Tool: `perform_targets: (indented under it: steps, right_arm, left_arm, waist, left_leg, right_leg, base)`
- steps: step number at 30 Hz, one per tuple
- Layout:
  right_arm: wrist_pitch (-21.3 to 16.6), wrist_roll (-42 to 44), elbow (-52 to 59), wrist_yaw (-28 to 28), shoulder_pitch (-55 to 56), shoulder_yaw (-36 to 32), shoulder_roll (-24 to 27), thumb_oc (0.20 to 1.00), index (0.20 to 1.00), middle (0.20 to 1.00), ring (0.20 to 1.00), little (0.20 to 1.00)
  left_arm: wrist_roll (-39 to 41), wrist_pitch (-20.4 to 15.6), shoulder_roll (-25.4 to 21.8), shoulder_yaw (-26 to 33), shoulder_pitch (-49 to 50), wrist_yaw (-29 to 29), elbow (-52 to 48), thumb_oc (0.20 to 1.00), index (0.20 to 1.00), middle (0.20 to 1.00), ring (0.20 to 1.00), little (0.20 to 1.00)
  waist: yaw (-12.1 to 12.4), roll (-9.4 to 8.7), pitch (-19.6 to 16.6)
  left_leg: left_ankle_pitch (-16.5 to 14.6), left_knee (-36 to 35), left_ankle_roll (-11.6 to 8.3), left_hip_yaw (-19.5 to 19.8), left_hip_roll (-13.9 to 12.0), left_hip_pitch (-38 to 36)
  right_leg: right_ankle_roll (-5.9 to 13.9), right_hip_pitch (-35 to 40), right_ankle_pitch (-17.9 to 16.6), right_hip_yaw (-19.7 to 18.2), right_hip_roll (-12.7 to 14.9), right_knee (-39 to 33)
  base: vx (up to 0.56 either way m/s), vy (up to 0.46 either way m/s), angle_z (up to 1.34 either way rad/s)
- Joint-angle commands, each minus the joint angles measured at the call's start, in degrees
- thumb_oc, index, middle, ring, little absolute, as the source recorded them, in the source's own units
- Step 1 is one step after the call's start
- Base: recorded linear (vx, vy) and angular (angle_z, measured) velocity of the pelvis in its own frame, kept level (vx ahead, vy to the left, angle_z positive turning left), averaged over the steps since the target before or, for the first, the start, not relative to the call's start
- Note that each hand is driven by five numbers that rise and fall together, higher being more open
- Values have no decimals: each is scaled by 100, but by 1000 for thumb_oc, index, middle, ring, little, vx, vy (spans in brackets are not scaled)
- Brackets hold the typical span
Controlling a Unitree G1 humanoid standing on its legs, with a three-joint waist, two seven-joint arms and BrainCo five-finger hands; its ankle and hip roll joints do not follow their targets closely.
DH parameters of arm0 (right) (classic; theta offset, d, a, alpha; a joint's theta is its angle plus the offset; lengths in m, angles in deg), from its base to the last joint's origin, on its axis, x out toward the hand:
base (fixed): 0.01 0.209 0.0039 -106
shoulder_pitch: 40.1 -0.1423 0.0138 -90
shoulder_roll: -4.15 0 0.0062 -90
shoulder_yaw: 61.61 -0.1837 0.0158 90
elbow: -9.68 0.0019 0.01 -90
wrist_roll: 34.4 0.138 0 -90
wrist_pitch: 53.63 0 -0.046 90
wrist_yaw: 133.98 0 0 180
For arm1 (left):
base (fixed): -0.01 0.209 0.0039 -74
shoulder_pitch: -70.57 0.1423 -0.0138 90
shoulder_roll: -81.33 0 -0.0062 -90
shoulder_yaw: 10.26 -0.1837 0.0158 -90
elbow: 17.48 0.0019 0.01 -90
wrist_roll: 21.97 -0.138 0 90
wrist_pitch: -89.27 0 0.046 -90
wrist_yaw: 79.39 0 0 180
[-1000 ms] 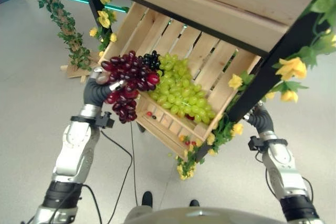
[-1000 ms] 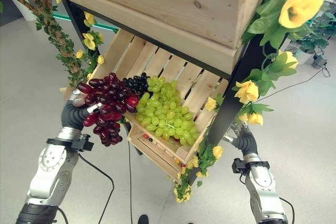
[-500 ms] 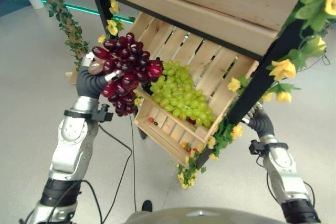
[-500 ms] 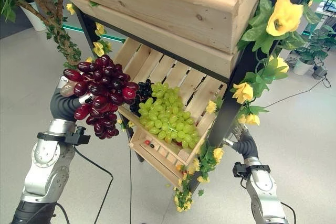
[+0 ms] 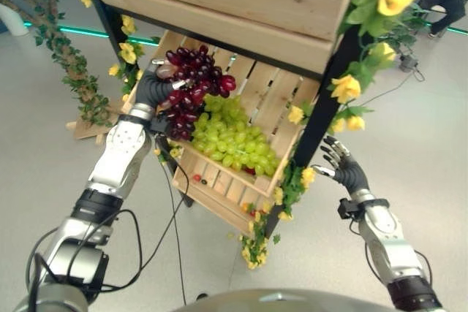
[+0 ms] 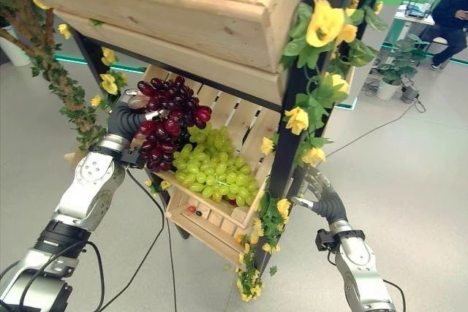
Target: Pick up the fruits from the basket on one side to the basket on the other side
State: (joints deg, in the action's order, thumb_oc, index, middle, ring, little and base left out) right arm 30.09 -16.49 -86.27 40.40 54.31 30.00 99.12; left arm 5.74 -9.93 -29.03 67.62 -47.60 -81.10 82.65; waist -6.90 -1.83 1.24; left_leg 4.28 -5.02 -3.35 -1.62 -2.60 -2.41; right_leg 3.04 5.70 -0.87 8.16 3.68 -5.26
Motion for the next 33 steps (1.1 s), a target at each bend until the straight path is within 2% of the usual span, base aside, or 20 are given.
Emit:
perform_targets:
  steps: [1, 7, 10, 12, 13, 15, 16, 17, 18, 19, 20, 21, 22, 26, 33]
  right_arm:
    - [-216, 290, 478, -63, -341, -67, 228, 1000, 1000, 1000, 1000, 1000]
    - [-248, 334, 670, -119, -276, -38, 195, 1000, 1000, 1000, 1000, 1000]
    - [-307, 341, 790, -145, -202, -20, 236, 1000, 1000, 1000, 1000, 1000]
    - [-320, 341, 803, -144, -185, -23, 245, 1000, 1000, 1000, 1000, 1000]
    - [-352, 323, 813, -131, -151, -29, 293, 1000, 1000, 1000, 1000, 1000]
    - [-361, 320, 808, -133, -133, -47, 298, 1000, 1000, 1000, 1000, 1000]
    - [-417, 314, 830, -150, -106, -39, 359, 1000, 1000, 1000, 1000, 1000]
    - [-419, 314, 828, -150, -108, -44, 351, 1000, 1000, 1000, 1000, 1000]
    - [-491, 328, 855, -161, -32, -67, 395, 1000, 1000, 1000, 1000, 1000]
    - [-492, 327, 855, -162, -31, -71, 386, 1000, 1000, 1000, 1000, 1000]
    - [-554, 314, 905, -172, 79, -100, 453, 1000, 1000, 1000, 1000, 1000]
    - [-591, 317, 932, -179, 109, -87, 501, 1000, 1000, 1000, 1000, 1000]
    - [-607, 347, 953, -176, 121, -94, 522, 1000, 1000, 1000, 1000, 1000]
    - [-650, 507, 1015, -196, 229, -103, 534, 1000, 1000, 1000, 1000, 1000]
    - [-705, 553, 1055, -206, 297, -121, 507, 1000, 1000, 1000, 1000, 1000]
  left_arm:
    - [-265, -114, -244, -199, -1131, -49, 724, 200, 200, 200, 200, 200]
    - [-843, 103, -314, -496, -1706, -130, 1551, 200, 200, 200, 200, 200]
    - [-1551, 160, -346, -693, -2229, -398, 2141, 200, 200, 200, 200, 200]
    - [-1732, 148, -330, -736, -2330, -479, 2216, 200, 200, 200, 200, 200]
    - [-2338, 207, -416, -885, -2568, -616, 2245, 200, 200, 200, 200, 200]
    - [-2647, 211, -462, -956, -2670, -711, 2245, 200, 200, 200, 200, 200]
    - [-3589, 229, -663, -1257, -2975, -869, 2291, 200, 200, 200, 200, 200]
    - [-3601, 226, -656, -1271, -2990, -876, 2303, 200, 200, 200, 200, 200]
    - [-4481, 326, -836, -1514, -3164, -1003, 2342, 200, 200, 200, 200, 200]
    - [-4497, 328, -829, -1524, -3173, -1010, 2348, 200, 200, 200, 200, 200]
    - [-5735, 450, -1110, -1997, -3449, -1092, 2254, 391, 391, 391, 391, 391]
    - [-6265, 449, -1231, -2227, -3559, -1136, 2172, 959, 959, 959, 959, 959]
    - [-6559, 410, -1293, -2417, -3595, -1055, 2167, 1000, 1000, 1000, 1000, 1000]
    - [-7109, 303, -1530, -2716, -3613, -983, 2058, 1000, 1000, 1000, 1000, 1000]
    - [-7390, 186, -1715, -2726, -3403, -974, 1865, 1000, 1000, 1000, 1000, 1000]
  waist:
    - [38, 32, -145]
    - [-71, 43, -171]
    - [-163, 35, -179]
    - [-171, 34, -176]
    - [-212, 28, -189]
    - [-214, 21, -186]
    - [-248, 27, -191]
    - [-243, 19, -187]
    - [-267, 34, -188]
    - [-263, 26, -185]
    - [-270, 28, -172]
    - [-284, 44, -183]
    - [-288, 37, -180]
    - [-288, 32, -176]
    - [-258, 14, -194]
  left_leg:
    - [-912, 547, -27, -8, -56, -112]
    - [-915, 526, -29, -85, -89, -156]
    - [-937, 544, -33, -147, -102, -176]
    - [-940, 545, -34, -159, -103, -179]
    - [-949, 550, -33, -184, -109, -184]
    - [-955, 555, -33, -196, -113, -186]
    - [-955, 549, -34, -224, -116, -188]
    - [-956, 550, -34, -224, -116, -189]
    - [-961, 550, -37, -235, -120, -190]
    - [-963, 551, -38, -235, -120, -190]
    - [-974, 552, -46, -257, -131, -202]
    - [-974, 547, -47, -262, -130, -199]
    - [-975, 546, -46, -268, -129, -197]
    - [-962, 527, -47, -289, -118, -205]
    - [-935, 486, -37, -269, -116, -201]
  right_leg:
    - [478, -11, 680, 196, 182, 494]
    - [491, -14, 672, 125, 162, 481]
    - [505, -27, 669, 74, 153, 489]
    - [508, -28, 668, 62, 151, 489]
    - [523, -45, 662, 36, 145, 494]
    - [529, -52, 659, 28, 143, 500]
    - [542, -64, 654, 3, 139, 507]
    - [542, -64, 656, 2, 140, 508]
    - [551, -80, 657, -1, 141, 525]
    - [551, -81, 659, -1, 141, 528]
    - [562, -88, 670, -16, 133, 537]
    - [567, -98, 665, -18, 132, 536]
    - [574, -102, 664, -18, 131, 536]
    - [592, -119, 644, -27, 132, 520]
    - [588, -111, 617, -4, 138, 478]
  base:
    - [-5, 3, -3]
    - [-6, 1, -10]
    - [-6, -1, -3]
    - [-7, 2, -3]
    - [-9, 3, -5]
    - [-6, 1, -2]
    - [-12, 2, -5]
    - [-17, 6, -17]
    - [-8, 3, -15]
    - [-23, 2, -14]
    - [-21, -2, -4]
    - [-32, -1, -7]
    - [-17, -1, -5]
    - [-20, 6, -3]
    - [0, 0, 0]
